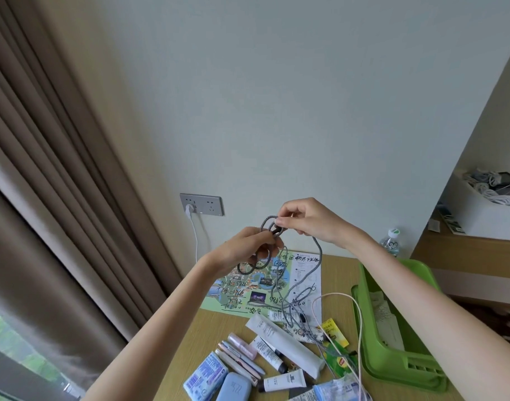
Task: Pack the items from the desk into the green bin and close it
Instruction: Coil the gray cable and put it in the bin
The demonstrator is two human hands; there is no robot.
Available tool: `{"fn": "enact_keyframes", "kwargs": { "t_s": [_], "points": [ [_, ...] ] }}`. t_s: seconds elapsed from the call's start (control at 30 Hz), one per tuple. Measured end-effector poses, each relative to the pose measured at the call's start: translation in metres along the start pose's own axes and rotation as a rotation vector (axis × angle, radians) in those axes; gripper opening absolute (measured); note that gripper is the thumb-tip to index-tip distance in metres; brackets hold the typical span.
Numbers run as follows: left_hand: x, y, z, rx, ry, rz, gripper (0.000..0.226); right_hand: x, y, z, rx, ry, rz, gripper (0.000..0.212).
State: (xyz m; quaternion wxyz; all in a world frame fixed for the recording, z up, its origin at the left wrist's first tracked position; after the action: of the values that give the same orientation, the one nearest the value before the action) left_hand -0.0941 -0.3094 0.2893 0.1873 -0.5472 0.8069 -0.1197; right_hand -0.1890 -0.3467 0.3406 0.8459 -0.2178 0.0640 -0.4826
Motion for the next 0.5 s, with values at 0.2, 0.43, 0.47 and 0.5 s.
{"fn": "enact_keyframes", "kwargs": {
  "t_s": [0.2,0.43,0.47,0.5],
  "points": [
    [-0.002,0.003,-0.009,0.031,0.06,-0.007,0.024,-0.001,0.003,-0.019,0.281,0.135,-0.071,0.011],
    [-0.003,0.005,-0.01,-0.038,0.056,0.029,0.038,-0.003,-0.009,-0.047,0.541,0.291,-0.298,0.007],
    [-0.002,0.005,-0.011,0.02,0.063,0.026,0.037,-0.005,-0.007,-0.053,0.581,0.324,-0.31,0.006],
    [-0.002,0.006,-0.013,0.086,0.072,0.02,0.035,-0.005,-0.006,-0.057,0.599,0.344,-0.31,0.007]
  ]
}}
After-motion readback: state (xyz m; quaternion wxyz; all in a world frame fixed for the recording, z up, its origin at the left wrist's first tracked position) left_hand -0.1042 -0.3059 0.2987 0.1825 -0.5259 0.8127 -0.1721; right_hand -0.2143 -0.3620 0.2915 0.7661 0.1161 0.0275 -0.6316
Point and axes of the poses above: each hand's wrist, its own x-axis towards the middle knuckle, its own y-axis out of the palm, z = x × y, the point moved 10 cm from there along x, towards the middle knuckle, and after that the axes turned 5 degrees about x, right-handed, at the moved point
